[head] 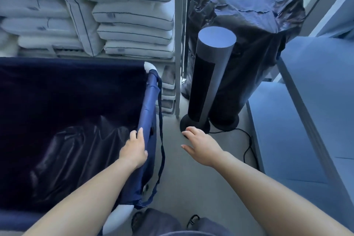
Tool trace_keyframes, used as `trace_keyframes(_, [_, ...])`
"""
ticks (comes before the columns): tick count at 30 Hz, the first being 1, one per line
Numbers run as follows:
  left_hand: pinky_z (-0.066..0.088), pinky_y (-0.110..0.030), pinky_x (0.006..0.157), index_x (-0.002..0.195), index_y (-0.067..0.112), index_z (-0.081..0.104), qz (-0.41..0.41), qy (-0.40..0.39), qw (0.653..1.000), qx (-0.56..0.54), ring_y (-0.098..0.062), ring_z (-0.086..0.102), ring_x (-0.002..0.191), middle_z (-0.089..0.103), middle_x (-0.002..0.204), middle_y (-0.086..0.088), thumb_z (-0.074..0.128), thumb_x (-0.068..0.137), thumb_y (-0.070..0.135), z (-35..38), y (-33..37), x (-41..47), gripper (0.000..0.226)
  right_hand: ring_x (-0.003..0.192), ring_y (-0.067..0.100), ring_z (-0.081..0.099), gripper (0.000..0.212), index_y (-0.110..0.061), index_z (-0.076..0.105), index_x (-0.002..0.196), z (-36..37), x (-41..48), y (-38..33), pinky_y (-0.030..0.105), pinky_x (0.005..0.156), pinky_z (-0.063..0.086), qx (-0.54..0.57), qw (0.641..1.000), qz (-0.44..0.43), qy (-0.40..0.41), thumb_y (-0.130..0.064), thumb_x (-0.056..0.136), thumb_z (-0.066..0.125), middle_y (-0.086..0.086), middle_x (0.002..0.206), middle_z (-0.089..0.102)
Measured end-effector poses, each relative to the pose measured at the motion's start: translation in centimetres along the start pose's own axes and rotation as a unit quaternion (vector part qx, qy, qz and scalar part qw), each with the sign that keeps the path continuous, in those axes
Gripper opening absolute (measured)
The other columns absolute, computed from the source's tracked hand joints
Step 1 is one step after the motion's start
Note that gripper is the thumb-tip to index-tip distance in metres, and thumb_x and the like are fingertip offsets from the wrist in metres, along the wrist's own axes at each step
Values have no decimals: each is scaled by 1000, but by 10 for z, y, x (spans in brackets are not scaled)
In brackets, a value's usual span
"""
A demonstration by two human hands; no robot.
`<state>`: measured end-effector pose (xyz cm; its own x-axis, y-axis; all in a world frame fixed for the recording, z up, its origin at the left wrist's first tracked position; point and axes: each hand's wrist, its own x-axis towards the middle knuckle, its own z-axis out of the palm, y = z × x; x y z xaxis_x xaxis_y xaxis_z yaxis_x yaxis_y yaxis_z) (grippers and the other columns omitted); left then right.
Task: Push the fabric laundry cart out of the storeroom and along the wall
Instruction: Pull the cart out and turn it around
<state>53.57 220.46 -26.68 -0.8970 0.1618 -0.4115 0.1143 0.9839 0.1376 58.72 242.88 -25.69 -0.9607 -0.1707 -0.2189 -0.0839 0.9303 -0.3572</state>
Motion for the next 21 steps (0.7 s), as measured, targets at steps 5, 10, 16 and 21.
trace_keyframes(5, [46,-31,66,149,13,-3,-21,11,1000,9,-24,55,98,20,150,-10,47,95,24,-4,4,2,75,132,24,34,51,-14,35,138,-14,18,13,40,98,42,-16,999,-40,-13,-42,96,42,3,147,33])
trace_keyframes(10, [45,-31,65,149,14,2,-40,17,999,8,-23,57,99,27,147,-9,43,96,30,-9,9,20,69,131,23,35,51,-14,36,138,-20,42,25,41,97,43,-11,998,-51,-22,-42,96,43,2,146,33])
trace_keyframes(16, [45,-32,66,148,13,4,-57,12,998,-11,-23,57,99,28,147,-8,45,95,28,-23,16,63,68,130,24,36,49,-14,38,136,-36,90,38,41,95,43,-37,995,-81,-38,-41,96,43,2,144,35])
trace_keyframes(21, [50,-35,73,148,13,5,-64,1,998,-23,-25,57,100,30,146,-8,44,95,27,-39,20,93,68,131,25,35,49,-15,37,137,-56,137,37,41,98,41,-50,992,-114,-37,-41,95,43,2,145,35])
